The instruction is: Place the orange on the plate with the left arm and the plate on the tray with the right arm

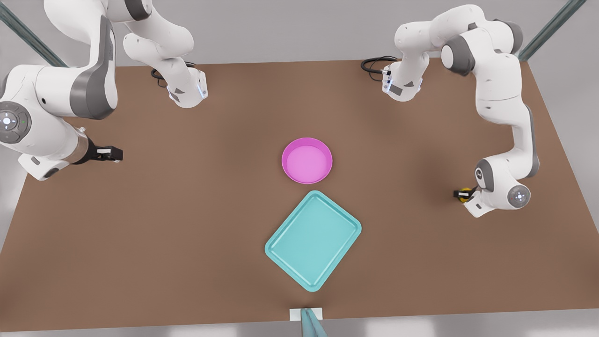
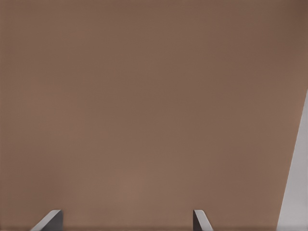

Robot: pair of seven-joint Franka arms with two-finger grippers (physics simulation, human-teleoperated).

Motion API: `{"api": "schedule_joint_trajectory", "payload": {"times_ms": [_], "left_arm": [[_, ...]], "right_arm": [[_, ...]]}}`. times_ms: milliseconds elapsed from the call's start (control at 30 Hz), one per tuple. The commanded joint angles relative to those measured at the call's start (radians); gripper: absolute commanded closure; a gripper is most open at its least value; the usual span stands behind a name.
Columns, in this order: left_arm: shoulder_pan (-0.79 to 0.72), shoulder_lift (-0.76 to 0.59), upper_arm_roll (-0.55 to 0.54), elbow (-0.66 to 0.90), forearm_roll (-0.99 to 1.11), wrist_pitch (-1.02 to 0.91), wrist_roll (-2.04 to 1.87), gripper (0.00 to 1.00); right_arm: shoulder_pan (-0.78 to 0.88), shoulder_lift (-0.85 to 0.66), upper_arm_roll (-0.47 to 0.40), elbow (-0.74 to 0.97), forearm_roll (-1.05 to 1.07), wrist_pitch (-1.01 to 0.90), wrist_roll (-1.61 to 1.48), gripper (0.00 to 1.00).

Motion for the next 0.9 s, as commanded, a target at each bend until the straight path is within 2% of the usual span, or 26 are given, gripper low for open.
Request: {"api": "schedule_joint_trajectory", "payload": {"times_ms": [0,100,167,233,367,400,533,600,633,667,700,767,833,867], "left_arm": [[-0.040,-0.051,-0.017,0.001,-0.013,-0.087,-0.142,0.41],[-0.240,-0.138,-0.149,0.013,-0.016,-0.184,-0.573,0.41],[-0.431,-0.140,-0.150,0.062,-0.048,-0.275,-0.770,0.40],[-0.597,-0.085,-0.156,0.155,-0.125,-0.316,-0.935,0.40],[-0.792,0.052,-0.156,0.286,-0.196,-0.307,-1.120,0.40],[-0.806,0.093,-0.158,0.340,-0.194,-0.308,-1.153,0.40],[-0.809,0.129,-0.158,0.349,-0.191,-0.282,-1.170,0.40],[-0.844,0.121,-0.158,0.340,-0.194,-0.298,-1.193,0.40],[-0.855,0.121,-0.159,0.328,-0.191,-0.302,-1.190,0.09],[-0.870,0.115,-0.159,0.315,-0.191,-0.334,-1.192,0.00],[-0.872,0.115,-0.159,0.315,-0.191,-0.336,-1.193,0.00],[-0.869,0.104,-0.155,0.315,-0.188,-0.339,-1.172,0.00],[-0.778,-0.008,-0.049,0.432,-0.216,-0.687,-0.904,0.00],[-0.763,-0.032,0.087,0.550,-0.216,-0.856,-0.752,0.00]], "right_arm": [[0.000,-0.001,-0.001,0.000,0.000,0.000,-0.006,0.00],[0.000,0.000,-0.001,-0.001,0.000,0.000,-0.006,0.00],[0.000,0.003,-0.001,-0.001,0.000,0.003,-0.006,0.00],[-0.002,0.008,-0.001,-0.001,0.000,0.003,-0.006,0.00],[-0.002,0.014,-0.001,-0.027,0.002,0.014,-0.003,0.00],[-0.002,0.014,-0.001,-0.030,0.002,0.014,-0.003,0.00],[0.006,0.055,-0.001,-0.043,0.040,0.014,-0.004,0.00],[0.014,0.094,-0.001,-0.107,0.177,0.056,-0.007,0.00],[0.017,0.073,0.009,-0.174,0.211,0.106,-0.007,0.00],[0.015,0.028,0.044,-0.255,0.212,0.150,0.000,0.00],[0.015,-0.001,0.065,-0.311,0.215,0.182,0.002,0.00],[0.024,-0.035,0.124,-0.463,0.273,0.362,0.065,0.00],[0.133,0.023,0.128,-0.501,0.310,0.570,0.278,0.00],[0.179,0.033,0.136,-0.568,0.358,0.716,0.356,0.00]]}}
